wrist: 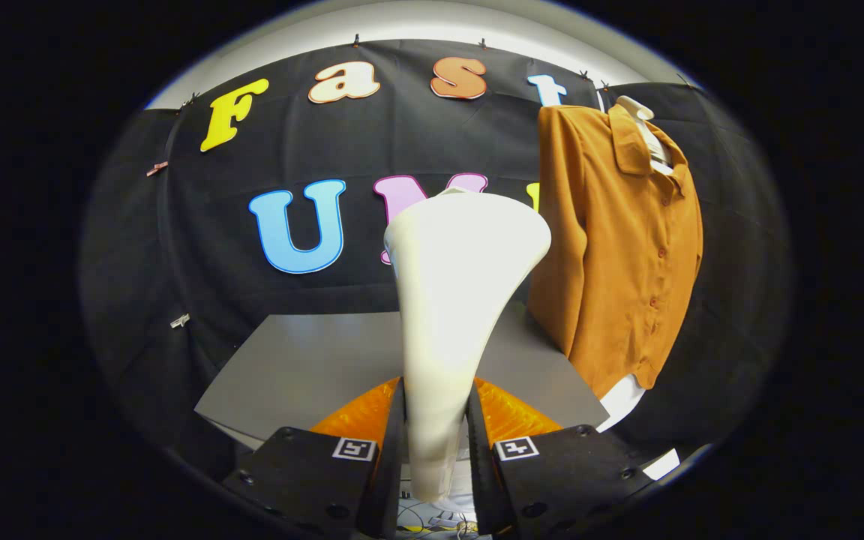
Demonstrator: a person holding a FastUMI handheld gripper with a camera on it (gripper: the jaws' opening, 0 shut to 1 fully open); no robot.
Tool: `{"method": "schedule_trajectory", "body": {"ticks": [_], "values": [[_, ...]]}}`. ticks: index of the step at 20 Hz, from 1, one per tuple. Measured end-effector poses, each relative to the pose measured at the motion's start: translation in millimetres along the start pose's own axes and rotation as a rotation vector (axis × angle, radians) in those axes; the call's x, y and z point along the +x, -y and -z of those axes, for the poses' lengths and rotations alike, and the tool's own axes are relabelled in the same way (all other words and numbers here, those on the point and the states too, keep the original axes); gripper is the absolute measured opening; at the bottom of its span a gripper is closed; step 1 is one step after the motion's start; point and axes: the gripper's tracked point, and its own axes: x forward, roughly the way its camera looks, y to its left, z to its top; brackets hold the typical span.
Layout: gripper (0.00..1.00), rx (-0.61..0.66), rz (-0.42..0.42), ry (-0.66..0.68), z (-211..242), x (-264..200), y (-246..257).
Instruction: Iron the clothes twice with a garment steamer, once on the left side and once on the right side.
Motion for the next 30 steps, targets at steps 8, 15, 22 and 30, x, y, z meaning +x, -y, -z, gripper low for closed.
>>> {"method": "schedule_trajectory", "body": {"ticks": [8,15,22,30], "values": [[0.43,0.033,0.083,0.071,-7.7,-51.2,63.4],[0.43,0.048,0.051,0.147,-45.2,-40.2,167.7],[0.43,0.039,-0.053,0.141,-68.7,6.2,233.8],[0.43,0.066,-0.162,0.139,-84.7,52.8,263.0]]}}
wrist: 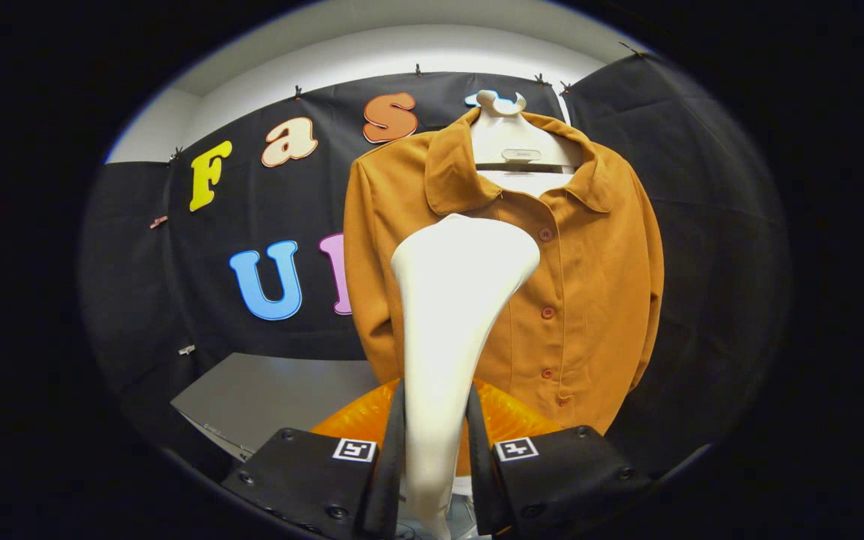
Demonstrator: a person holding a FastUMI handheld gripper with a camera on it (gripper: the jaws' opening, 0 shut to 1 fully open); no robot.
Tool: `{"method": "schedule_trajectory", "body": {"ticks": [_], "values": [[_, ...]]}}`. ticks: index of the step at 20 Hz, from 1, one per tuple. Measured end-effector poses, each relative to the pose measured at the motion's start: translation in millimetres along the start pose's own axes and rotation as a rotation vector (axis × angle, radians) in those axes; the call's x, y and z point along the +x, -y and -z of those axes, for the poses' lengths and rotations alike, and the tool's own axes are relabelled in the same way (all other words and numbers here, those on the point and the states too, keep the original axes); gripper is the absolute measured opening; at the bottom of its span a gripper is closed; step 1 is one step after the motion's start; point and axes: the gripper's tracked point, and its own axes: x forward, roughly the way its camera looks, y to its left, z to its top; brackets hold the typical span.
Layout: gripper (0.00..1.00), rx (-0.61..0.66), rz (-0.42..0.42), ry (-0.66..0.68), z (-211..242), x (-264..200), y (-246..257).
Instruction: Iron the clothes twice with a garment steamer, once on the left side and once on the right side.
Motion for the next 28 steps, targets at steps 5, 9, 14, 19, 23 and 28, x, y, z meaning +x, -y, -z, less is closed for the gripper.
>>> {"method": "schedule_trajectory", "body": {"ticks": [5,9,14,19,23,28], "values": [[0.43,0.032,-0.045,-0.048,11.5,33.8,15.7],[0.43,0.071,-0.079,-0.106,39.0,51.1,26.4],[0.43,0.119,-0.091,-0.221,87.9,72.7,40.7],[0.43,0.146,-0.074,-0.305,132.0,77.0,55.4],[0.43,0.137,-0.043,-0.361,163.6,74.6,62.8],[0.43,0.110,-0.001,-0.354,158.4,55.2,70.5]]}}
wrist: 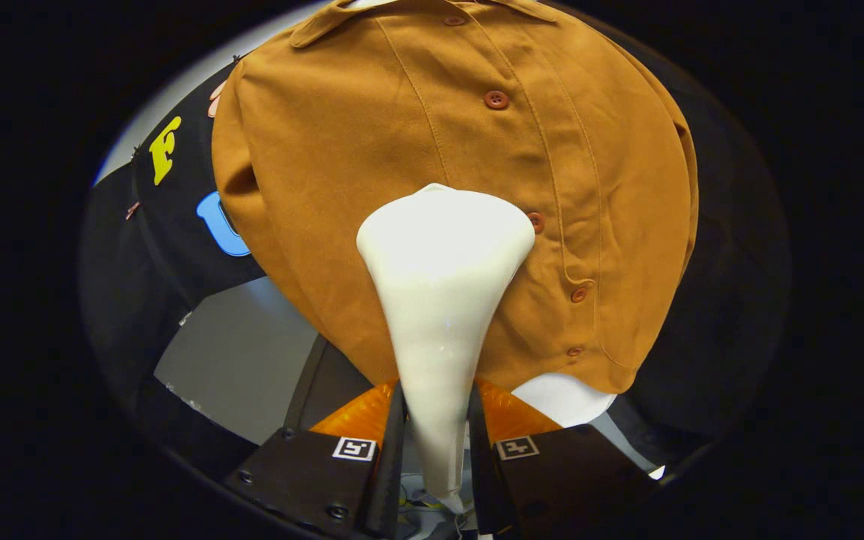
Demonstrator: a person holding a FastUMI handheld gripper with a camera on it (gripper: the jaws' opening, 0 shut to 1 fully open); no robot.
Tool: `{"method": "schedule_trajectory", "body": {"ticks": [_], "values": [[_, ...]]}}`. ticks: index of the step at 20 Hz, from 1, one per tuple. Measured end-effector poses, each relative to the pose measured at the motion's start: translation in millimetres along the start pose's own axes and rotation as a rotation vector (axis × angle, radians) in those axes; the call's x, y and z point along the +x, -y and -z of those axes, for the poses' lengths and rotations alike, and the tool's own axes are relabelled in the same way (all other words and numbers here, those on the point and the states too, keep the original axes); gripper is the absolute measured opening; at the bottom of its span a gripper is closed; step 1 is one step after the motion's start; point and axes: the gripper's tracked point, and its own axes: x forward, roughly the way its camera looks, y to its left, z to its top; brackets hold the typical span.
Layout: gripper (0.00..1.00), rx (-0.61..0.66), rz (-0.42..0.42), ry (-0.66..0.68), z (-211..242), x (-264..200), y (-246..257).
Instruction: Iron the clothes twice with a garment steamer, once on the left side and once on the right side.
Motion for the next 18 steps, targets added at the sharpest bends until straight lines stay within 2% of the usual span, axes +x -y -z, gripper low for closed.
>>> {"method": "schedule_trajectory", "body": {"ticks": [5,9,14,18], "values": [[0.43,-0.027,0.033,0.151,-56.1,-49.5,10.8],[0.43,-0.031,0.072,0.310,-113.0,-83.7,38.4],[0.43,-0.014,0.123,0.405,-155.1,-94.1,75.5],[0.43,-0.005,0.133,0.424,-168.5,-80.5,95.6]]}}
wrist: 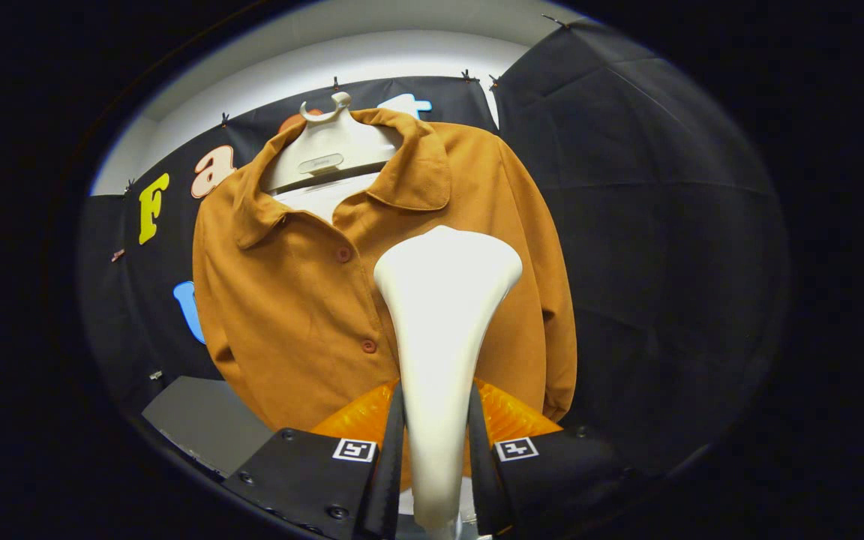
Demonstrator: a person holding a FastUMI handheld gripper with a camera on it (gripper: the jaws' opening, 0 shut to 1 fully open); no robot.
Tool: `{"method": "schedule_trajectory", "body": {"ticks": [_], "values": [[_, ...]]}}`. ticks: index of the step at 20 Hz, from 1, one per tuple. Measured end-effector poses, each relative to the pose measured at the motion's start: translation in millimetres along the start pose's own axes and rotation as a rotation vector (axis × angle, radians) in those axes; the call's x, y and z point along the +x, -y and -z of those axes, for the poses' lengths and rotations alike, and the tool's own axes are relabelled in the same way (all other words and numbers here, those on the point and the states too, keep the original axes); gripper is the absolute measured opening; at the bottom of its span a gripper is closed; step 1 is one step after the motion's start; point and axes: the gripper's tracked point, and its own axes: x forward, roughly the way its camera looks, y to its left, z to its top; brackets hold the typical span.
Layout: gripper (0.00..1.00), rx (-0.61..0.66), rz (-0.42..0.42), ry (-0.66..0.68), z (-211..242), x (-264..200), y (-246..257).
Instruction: Iron the clothes twice with a garment steamer, once on the left side and once on the right side.
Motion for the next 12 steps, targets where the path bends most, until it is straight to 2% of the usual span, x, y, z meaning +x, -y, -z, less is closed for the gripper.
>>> {"method": "schedule_trajectory", "body": {"ticks": [5,12], "values": [[0.43,0.004,-0.003,-0.037,20.2,15.0,9.2],[0.43,0.032,0.044,-0.165,81.2,29.2,26.4]]}}
